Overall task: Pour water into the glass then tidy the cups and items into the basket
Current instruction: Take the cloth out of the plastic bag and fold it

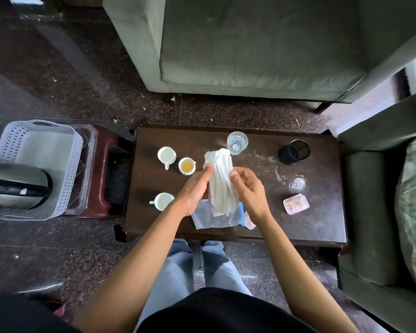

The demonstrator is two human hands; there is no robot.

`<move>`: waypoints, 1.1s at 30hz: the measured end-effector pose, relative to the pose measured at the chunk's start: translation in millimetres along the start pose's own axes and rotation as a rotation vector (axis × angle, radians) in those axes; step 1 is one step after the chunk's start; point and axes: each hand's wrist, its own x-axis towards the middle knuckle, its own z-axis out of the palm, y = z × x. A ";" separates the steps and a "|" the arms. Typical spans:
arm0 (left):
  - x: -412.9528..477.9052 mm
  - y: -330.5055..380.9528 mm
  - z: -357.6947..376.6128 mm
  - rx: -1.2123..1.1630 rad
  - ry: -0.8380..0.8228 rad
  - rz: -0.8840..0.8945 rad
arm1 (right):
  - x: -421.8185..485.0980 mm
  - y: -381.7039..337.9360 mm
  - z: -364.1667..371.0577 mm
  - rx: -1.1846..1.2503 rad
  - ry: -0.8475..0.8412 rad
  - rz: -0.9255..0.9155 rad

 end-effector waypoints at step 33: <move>-3.6 4.6 -47.8 -0.286 0.000 0.045 | -7.9 -17.5 24.0 -0.314 0.151 -0.233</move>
